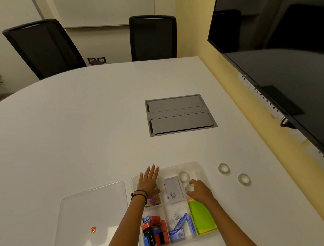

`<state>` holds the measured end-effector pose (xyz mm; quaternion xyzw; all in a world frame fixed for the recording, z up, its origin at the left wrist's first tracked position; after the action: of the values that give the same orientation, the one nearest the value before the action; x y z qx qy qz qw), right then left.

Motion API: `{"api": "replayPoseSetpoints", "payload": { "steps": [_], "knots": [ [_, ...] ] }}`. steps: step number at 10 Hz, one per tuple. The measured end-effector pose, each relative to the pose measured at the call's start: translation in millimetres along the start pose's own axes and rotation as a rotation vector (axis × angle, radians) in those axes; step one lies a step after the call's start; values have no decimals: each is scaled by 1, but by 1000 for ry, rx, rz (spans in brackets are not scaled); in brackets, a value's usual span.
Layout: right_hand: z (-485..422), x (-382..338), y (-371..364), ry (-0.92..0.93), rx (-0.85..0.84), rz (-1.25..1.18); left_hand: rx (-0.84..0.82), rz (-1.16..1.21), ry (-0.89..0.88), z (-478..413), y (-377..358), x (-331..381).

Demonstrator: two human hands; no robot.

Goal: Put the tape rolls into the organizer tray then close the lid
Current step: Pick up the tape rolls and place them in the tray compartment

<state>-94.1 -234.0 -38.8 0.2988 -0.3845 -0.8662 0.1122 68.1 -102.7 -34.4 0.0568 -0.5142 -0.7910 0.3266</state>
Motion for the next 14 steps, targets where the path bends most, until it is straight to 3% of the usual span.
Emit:
{"api": "replayPoseSetpoints", "payload": {
  "steps": [3,4,5,6,9,12,14],
  "knots": [
    [-2,1,-3,47,-55,-10,15,16,-4,-1,-1,0],
    [-2,2,16,60,52,-150,17,25,-4,-1,-1,-1],
    [3,15,55,41,352,-348,14,28,-1,-1,-1,-1],
    [4,36,81,9,482,-444,10,34,-1,-1,-1,0],
    [-32,85,104,-103,392,-250,8,51,-7,-1,-1,-2],
    [-55,96,93,-59,217,93,10,39,-13,-1,-1,-1],
    [-62,107,76,-68,94,124,12,46,-15,-1,-2,-1]
  ]
}}
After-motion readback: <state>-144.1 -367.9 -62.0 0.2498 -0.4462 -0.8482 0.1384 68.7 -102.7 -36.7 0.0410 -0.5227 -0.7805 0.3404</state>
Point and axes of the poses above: each hand's wrist, its own z-axis away from the middle knuckle, its own y-axis out of the back of the hand, x = y × z, the point moved 8 cm from there along -z, towards the middle knuckle, and after that the axes turned 1 degree about z, right-handed, at the moved point
